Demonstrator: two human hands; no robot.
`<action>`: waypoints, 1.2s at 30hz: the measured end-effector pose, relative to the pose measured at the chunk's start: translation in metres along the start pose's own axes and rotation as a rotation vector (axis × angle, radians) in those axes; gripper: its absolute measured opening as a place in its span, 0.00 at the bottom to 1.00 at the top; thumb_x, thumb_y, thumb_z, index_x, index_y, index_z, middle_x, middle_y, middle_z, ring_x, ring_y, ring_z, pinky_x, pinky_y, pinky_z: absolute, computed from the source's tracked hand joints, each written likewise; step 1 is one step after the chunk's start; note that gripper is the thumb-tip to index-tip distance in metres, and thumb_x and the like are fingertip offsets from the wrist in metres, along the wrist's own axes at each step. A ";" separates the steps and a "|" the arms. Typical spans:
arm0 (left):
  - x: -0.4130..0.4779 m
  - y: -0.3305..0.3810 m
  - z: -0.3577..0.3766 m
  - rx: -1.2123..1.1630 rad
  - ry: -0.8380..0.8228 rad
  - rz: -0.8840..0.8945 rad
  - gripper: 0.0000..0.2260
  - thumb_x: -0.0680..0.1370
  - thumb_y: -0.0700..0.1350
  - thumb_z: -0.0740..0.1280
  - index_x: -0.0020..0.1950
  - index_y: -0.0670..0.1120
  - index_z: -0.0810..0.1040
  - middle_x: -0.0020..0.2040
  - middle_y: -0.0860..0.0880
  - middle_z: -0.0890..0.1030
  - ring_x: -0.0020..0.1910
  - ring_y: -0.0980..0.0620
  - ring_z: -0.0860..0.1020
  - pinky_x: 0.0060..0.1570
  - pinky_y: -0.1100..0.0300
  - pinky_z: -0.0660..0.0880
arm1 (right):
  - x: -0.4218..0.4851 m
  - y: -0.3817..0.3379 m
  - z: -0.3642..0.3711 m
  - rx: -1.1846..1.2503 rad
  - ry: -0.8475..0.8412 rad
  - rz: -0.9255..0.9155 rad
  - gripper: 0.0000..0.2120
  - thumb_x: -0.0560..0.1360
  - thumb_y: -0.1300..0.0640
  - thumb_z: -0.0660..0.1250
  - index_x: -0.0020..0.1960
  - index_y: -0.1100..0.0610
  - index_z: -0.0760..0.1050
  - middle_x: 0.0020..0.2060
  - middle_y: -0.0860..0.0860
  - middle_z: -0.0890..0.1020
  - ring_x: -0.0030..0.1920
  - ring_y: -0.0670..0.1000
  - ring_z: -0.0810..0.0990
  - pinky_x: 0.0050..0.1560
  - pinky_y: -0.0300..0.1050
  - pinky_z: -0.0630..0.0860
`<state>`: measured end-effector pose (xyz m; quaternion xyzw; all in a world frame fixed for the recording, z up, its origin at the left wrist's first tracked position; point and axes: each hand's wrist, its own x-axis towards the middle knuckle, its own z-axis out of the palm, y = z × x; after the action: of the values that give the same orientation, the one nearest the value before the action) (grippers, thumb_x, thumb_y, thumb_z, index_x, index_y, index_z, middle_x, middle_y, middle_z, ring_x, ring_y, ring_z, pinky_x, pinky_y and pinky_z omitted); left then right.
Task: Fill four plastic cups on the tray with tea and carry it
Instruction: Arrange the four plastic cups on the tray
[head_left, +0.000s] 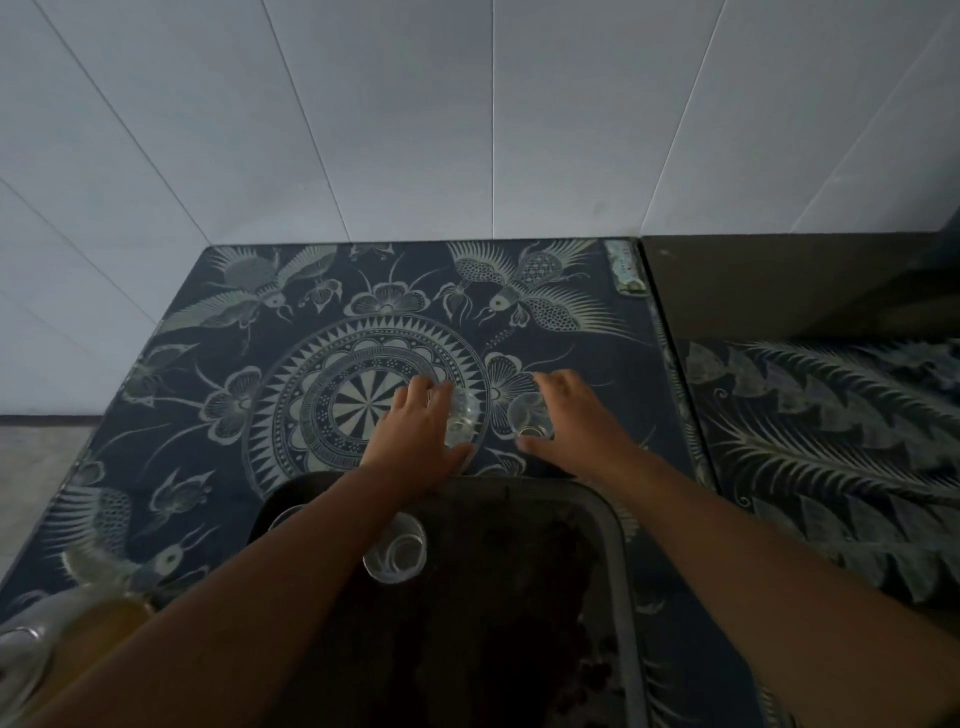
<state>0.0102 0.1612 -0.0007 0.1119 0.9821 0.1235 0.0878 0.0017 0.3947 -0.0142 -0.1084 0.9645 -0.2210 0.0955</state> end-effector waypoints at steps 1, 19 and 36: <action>0.005 -0.001 0.001 -0.009 -0.003 -0.005 0.40 0.77 0.60 0.71 0.81 0.46 0.58 0.76 0.42 0.64 0.75 0.41 0.65 0.71 0.42 0.73 | 0.003 0.001 0.002 0.005 -0.005 0.011 0.46 0.74 0.41 0.73 0.81 0.59 0.53 0.75 0.56 0.61 0.76 0.58 0.62 0.69 0.53 0.69; 0.035 -0.001 0.022 -0.101 -0.020 0.011 0.39 0.79 0.54 0.72 0.83 0.42 0.56 0.77 0.43 0.67 0.76 0.43 0.66 0.74 0.46 0.69 | 0.014 0.010 0.023 0.123 -0.032 0.064 0.41 0.75 0.46 0.73 0.80 0.57 0.56 0.72 0.54 0.65 0.67 0.54 0.73 0.62 0.53 0.76; -0.017 0.024 0.013 -0.180 0.035 0.102 0.32 0.79 0.53 0.71 0.78 0.43 0.64 0.73 0.42 0.68 0.72 0.43 0.70 0.69 0.45 0.75 | -0.048 0.003 0.003 0.169 0.058 0.033 0.43 0.76 0.48 0.74 0.81 0.58 0.54 0.72 0.56 0.67 0.69 0.54 0.72 0.59 0.40 0.68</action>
<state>0.0337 0.1827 -0.0041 0.1515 0.9614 0.2173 0.0740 0.0480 0.4082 -0.0120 -0.0774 0.9465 -0.3028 0.0800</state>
